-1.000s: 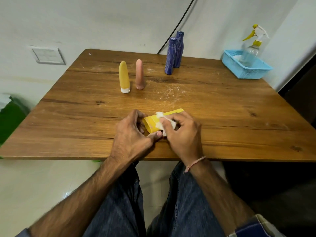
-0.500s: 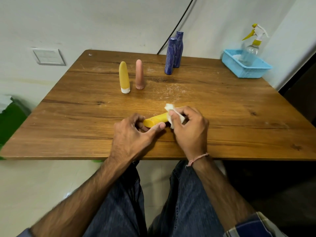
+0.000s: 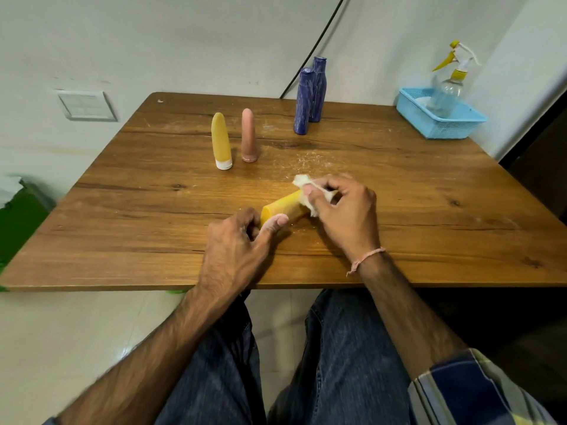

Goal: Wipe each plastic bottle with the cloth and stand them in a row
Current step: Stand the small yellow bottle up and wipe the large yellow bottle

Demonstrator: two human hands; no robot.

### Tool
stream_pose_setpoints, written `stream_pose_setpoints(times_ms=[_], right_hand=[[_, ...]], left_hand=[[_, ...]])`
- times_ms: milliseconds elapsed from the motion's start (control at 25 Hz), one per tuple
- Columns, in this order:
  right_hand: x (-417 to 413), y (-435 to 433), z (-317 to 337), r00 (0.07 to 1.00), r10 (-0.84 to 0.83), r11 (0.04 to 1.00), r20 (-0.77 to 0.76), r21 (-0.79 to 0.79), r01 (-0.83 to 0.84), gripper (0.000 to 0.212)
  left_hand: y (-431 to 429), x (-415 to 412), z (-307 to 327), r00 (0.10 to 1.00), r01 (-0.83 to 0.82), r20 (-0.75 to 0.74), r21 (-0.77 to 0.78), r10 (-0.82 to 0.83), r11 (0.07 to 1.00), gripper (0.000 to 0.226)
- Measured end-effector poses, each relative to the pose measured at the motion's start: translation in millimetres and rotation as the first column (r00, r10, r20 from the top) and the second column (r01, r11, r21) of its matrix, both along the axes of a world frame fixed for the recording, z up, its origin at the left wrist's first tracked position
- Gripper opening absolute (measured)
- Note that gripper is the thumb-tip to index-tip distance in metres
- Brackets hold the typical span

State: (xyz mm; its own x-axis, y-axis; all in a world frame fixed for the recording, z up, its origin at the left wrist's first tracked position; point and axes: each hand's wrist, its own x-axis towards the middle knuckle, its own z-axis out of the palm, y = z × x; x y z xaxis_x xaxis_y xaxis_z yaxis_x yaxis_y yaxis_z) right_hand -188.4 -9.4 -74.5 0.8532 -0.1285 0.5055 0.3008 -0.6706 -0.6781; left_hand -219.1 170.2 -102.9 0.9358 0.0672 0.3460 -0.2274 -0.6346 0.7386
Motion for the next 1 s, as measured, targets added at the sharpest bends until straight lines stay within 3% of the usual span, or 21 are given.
stream_pose_setpoints(times_ms=[80, 160, 320, 400, 680, 1000], right_hand=[[-13, 20, 2, 0.981, 0.191, 0.981, 0.033, -0.046, -0.189, 0.012], [-9, 19, 2, 0.975, 0.217, 0.973, 0.038, -0.087, -0.213, 0.013], [32, -23, 3, 0.994, -0.104, 0.991, -0.036, -0.092, 0.101, 0.013], [36, -31, 1, 0.988, -0.149, 0.983, -0.042, -0.118, 0.143, 0.016], [0, 8, -11, 0.969, 0.234, 0.967, 0.084, -0.12, -0.223, 0.021], [-1, 9, -12, 0.96, 0.279, 0.955, -0.016, -0.097, -0.279, 0.017]], left_hand=[[1, 0, -1, 1.0, 0.011, 0.009, 0.049, -0.011, 0.999, 0.051], [2, 2, -3, 0.999, 0.033, 0.014, 0.088, -0.034, 0.996, 0.047], [2, 5, -4, 0.999, 0.048, -0.006, 0.123, -0.048, 0.991, 0.045], [2, 4, -4, 0.999, 0.054, -0.012, 0.121, -0.053, 0.991, 0.046], [2, 6, -2, 0.998, 0.028, -0.061, 0.022, -0.027, 0.999, 0.054], [4, 11, -2, 0.998, -0.038, -0.056, -0.091, 0.033, 0.995, 0.042]])
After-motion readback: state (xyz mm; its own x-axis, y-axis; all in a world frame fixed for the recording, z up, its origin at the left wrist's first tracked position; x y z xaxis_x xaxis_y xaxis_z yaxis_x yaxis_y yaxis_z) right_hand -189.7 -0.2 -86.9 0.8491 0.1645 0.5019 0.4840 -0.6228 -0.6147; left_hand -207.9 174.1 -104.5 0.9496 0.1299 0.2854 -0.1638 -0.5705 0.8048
